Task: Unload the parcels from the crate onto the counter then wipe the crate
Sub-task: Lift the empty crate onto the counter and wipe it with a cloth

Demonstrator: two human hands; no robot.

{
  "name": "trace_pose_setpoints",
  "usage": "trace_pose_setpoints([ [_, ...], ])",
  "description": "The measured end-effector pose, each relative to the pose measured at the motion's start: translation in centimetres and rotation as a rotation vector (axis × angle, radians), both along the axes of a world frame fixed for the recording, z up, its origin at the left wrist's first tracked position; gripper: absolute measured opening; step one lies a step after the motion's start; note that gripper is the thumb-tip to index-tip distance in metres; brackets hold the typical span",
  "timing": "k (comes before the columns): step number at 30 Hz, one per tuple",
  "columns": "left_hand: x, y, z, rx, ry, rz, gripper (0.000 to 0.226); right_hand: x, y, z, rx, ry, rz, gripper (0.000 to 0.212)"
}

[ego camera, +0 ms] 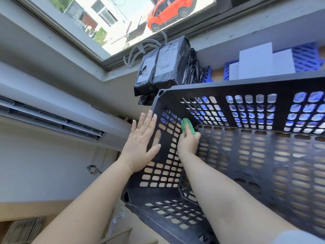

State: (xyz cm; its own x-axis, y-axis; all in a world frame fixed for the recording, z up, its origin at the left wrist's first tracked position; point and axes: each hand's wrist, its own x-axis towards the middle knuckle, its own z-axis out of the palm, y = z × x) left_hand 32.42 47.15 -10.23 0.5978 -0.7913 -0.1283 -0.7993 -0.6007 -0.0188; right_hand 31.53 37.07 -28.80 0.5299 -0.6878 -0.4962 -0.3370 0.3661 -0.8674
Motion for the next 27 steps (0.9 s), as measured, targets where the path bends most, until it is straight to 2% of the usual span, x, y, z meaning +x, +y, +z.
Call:
trace_pose_setpoints([
  [3, 0.0, -0.1, 0.0, 0.001, 0.000, -0.001, 0.081, 0.3, 0.0, -1.2, 0.140, 0.018, -0.040, 0.044],
  [9, 0.0, -0.4, 0.1, 0.011, 0.005, -0.001, 0.085, -0.5, 0.5, 0.2, 0.146, -0.026, -0.051, 0.044],
  [19, 0.0, -0.1, -0.1, -0.006, -0.020, -0.007, 0.081, -6.4, 4.0, 7.8, -0.018, -0.558, 0.224, 0.046],
  [24, -0.1, -0.2, 0.0, 0.023, -0.036, -0.015, 0.079, -6.2, 5.0, 6.8, -0.163, -0.435, 0.241, 0.053],
  [27, -0.1, -0.3, 0.1, 0.051, -0.058, -0.032, 0.077, -6.2, 5.0, 5.3, -0.136, -0.418, 0.238, 0.059],
])
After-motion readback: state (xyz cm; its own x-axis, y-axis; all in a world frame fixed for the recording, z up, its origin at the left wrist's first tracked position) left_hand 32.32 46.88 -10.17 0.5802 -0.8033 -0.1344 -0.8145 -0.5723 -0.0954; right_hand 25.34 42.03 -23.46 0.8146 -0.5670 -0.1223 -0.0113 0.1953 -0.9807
